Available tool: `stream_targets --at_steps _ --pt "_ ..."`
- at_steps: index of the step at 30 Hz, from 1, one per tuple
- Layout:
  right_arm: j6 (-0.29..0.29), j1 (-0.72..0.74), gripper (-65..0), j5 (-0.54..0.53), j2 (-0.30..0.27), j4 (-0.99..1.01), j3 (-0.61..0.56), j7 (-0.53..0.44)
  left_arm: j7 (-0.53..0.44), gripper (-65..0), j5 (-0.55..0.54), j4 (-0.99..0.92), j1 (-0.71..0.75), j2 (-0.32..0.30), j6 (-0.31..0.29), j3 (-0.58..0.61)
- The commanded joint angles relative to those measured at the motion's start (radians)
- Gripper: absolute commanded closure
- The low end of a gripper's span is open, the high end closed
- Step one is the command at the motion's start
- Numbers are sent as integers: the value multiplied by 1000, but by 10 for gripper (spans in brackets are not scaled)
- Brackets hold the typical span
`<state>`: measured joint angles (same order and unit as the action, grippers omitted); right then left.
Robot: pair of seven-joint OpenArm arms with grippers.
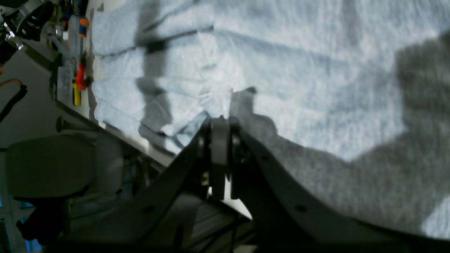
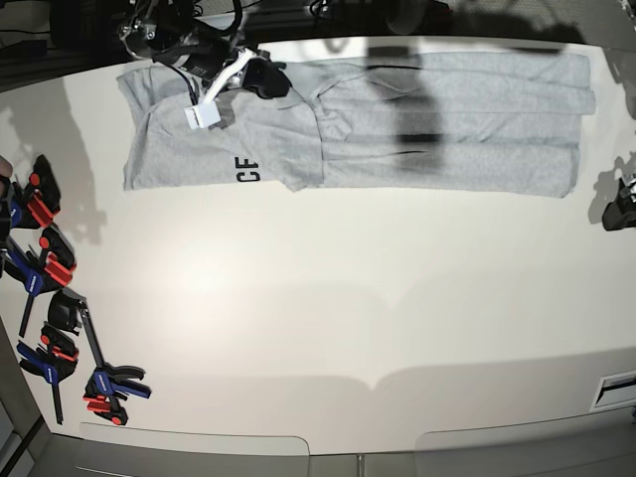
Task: Fold the T-shirt properly
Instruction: 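Grasp the sleeve end with the right gripper and fold it inward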
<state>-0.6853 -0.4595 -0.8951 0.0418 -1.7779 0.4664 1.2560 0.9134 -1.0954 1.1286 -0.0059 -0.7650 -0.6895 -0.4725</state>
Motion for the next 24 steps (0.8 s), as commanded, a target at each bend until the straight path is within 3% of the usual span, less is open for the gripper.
stream_targets --at_steps 1,3,4,12,20,24 --pt "-11 -1 -119 -29 -3 -20 2 -11 -22 -286 -21 16 -13 -31 -9 -12" --pt "-11 -1 -232 -29 -3 -20 2 -19 -21 -286 -20 16 -13 -31 -9 -12" --pt "-11 0 -254 -30 -3 -20 2 -25 -21 -286 -20 16 -13 -31 -9 -12" --pt "-13 3 -255 -191 -3 -65 2 -37 -8 -286 -18 16 -13 -31 -9 -12" --pt "-13 66 -254 -186 -3 -153 2 -48 -9 -286 -8 16 -13 -29 -9 -20" --pt "-13 117 -254 -185 -3 -153 2 -52 -9 -286 -9 16 -11 -2 -9 -108"
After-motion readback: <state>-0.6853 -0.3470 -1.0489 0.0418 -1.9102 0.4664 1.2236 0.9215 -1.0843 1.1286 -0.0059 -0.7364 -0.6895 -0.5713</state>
